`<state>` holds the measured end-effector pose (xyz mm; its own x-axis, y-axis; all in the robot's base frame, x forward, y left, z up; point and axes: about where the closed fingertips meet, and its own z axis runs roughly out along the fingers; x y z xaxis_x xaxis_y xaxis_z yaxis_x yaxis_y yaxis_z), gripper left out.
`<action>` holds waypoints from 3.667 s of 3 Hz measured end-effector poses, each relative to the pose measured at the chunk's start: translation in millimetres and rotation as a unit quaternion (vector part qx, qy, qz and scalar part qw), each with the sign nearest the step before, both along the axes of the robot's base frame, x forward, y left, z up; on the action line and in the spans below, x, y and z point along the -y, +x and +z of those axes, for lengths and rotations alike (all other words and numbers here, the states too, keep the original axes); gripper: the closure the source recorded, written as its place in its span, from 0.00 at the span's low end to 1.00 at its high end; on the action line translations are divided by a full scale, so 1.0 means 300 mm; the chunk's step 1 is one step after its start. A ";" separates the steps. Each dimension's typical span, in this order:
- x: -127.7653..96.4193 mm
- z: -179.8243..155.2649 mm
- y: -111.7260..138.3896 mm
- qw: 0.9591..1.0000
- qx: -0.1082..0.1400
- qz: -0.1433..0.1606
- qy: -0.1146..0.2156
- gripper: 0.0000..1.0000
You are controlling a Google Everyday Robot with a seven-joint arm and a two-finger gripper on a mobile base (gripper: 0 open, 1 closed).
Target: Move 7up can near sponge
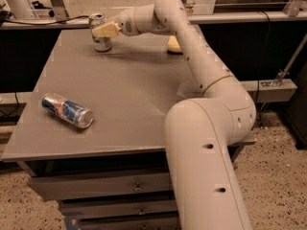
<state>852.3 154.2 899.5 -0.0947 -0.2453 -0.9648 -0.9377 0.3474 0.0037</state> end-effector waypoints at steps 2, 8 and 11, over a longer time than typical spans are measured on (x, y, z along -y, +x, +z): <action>0.038 -0.016 -0.005 0.999 -0.042 -0.025 0.014 0.88; 0.627 0.237 0.095 0.980 0.065 -0.187 0.010 1.00; 0.892 0.300 0.125 0.958 0.076 -0.271 -0.051 1.00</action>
Offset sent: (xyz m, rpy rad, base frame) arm -0.0122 -0.0291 -0.0072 0.0449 0.1242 -0.0870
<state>889.9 -113.6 989.6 -0.0945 -0.2933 -0.9513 -0.6066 0.7747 -0.1786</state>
